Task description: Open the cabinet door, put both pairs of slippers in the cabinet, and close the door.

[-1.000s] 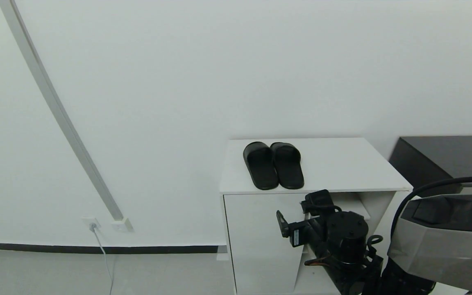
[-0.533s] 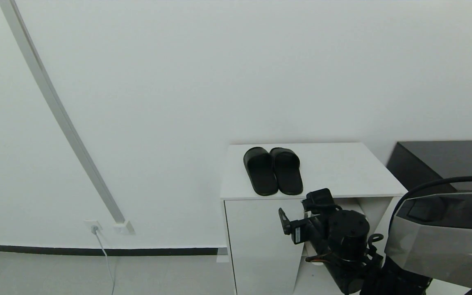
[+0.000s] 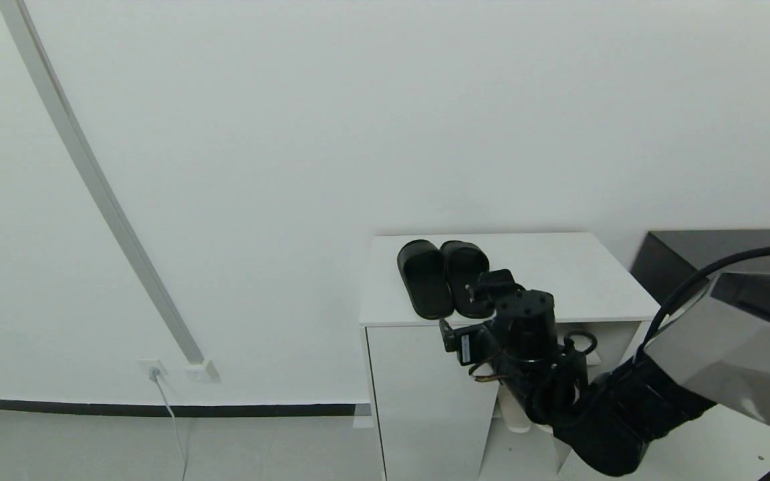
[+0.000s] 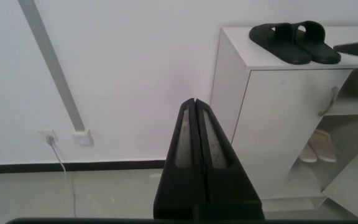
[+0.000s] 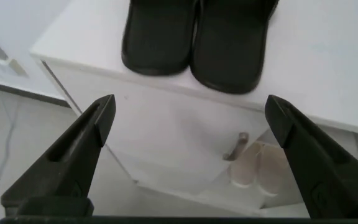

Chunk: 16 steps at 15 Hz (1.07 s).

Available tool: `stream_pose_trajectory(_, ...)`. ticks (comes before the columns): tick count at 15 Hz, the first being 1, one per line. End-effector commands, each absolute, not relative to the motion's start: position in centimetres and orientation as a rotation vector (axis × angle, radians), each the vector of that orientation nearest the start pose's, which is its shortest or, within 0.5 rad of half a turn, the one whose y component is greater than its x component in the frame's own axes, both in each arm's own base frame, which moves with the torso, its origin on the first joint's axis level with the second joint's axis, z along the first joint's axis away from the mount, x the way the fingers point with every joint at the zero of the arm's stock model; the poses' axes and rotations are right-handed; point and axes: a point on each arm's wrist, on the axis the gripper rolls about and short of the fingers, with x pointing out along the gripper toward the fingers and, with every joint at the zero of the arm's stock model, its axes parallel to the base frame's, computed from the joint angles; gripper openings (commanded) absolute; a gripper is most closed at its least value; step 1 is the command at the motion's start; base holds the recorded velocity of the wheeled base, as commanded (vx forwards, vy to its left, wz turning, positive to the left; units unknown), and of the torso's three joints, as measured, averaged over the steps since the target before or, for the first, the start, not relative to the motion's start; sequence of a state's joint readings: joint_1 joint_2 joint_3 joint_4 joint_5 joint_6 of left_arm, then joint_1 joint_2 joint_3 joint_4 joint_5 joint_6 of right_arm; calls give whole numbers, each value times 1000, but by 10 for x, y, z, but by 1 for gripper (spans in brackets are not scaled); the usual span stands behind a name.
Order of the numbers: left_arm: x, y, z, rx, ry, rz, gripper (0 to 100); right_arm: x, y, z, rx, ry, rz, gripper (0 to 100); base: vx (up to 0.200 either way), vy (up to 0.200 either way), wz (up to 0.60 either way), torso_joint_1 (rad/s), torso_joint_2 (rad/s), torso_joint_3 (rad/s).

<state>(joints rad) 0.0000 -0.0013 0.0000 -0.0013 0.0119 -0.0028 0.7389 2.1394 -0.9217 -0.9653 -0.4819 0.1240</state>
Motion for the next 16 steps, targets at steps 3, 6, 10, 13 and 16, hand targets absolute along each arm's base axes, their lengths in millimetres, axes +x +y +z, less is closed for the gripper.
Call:
stream_pose_trajectory(3,-23,0,76,-5,-2,11,0,309,273,140,122,248,195,100,0,0,0,0,0,0)
stream_pose_trajectory(6,-23,0,75,-3,0,9,0,313,275,131,110,266,189,100,0,0,0,0,0,0)
stream_pose_trajectory(10,-23,0,75,-3,0,9,0,317,280,105,77,310,180,100,200,0,0,-4,-2,0)
stream_pose_trajectory(13,-23,0,75,-3,0,8,0,318,281,100,68,321,178,100,200,0,0,14,1,4)
stream_pose_trajectory(16,-23,0,75,-3,0,9,0,322,283,85,55,342,172,100,200,0,0,1,1,4)
